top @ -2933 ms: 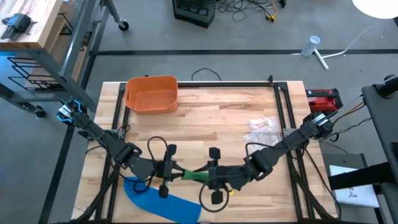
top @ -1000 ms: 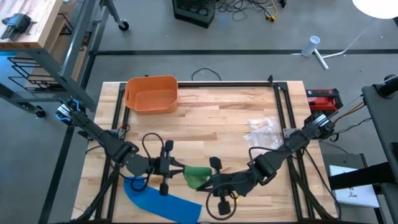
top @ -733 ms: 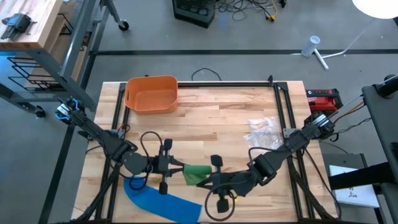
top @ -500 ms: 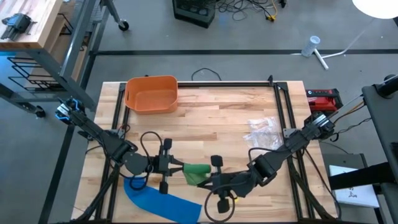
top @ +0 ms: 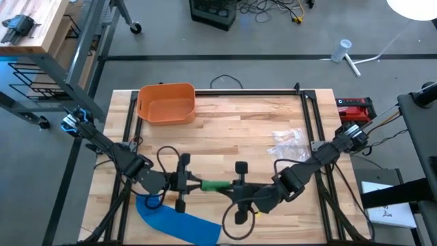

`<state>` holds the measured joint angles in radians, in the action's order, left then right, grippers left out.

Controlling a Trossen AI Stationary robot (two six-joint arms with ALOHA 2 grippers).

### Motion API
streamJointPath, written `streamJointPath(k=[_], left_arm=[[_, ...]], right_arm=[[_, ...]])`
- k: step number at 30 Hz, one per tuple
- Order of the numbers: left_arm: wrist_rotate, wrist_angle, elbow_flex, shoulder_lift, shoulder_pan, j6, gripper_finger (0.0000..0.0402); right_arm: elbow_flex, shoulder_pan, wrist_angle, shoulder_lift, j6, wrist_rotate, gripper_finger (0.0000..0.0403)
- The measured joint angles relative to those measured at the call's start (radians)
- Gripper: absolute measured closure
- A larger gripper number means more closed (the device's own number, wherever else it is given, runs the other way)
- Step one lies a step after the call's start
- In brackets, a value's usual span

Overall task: Roll bandage
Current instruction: Roll the green bandage

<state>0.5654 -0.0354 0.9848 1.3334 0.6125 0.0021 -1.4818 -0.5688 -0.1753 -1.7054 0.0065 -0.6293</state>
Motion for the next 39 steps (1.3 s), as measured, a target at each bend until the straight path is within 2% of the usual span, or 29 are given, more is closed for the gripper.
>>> streamJointPath(k=[16,27,33,36,39], left_arm=[[-0.006,0.003,0.0,0.0,0.0,-0.03,0.0395],[0.02,0.003,0.001,-0.004,0.0,-0.047,0.0395],[0.028,0.009,0.001,-0.004,0.0,-0.046,0.0395],[0.047,0.008,0.001,-0.004,-0.001,-0.045,0.0395],[0.127,0.004,0.001,-0.005,0.0,-0.045,0.0395]], right_arm=[[0.0,0.015,0.063,0.0,-0.06,-0.002,0.0401],[-0.042,-0.03,0.082,0.001,-0.087,0.0,0.0401],[-0.042,-0.031,0.045,0.001,-0.086,-0.086,0.0401],[-0.042,-0.031,0.076,0.001,-0.086,-0.068,0.0401],[-0.042,-0.035,0.118,0.001,-0.084,0.001,0.0401]])
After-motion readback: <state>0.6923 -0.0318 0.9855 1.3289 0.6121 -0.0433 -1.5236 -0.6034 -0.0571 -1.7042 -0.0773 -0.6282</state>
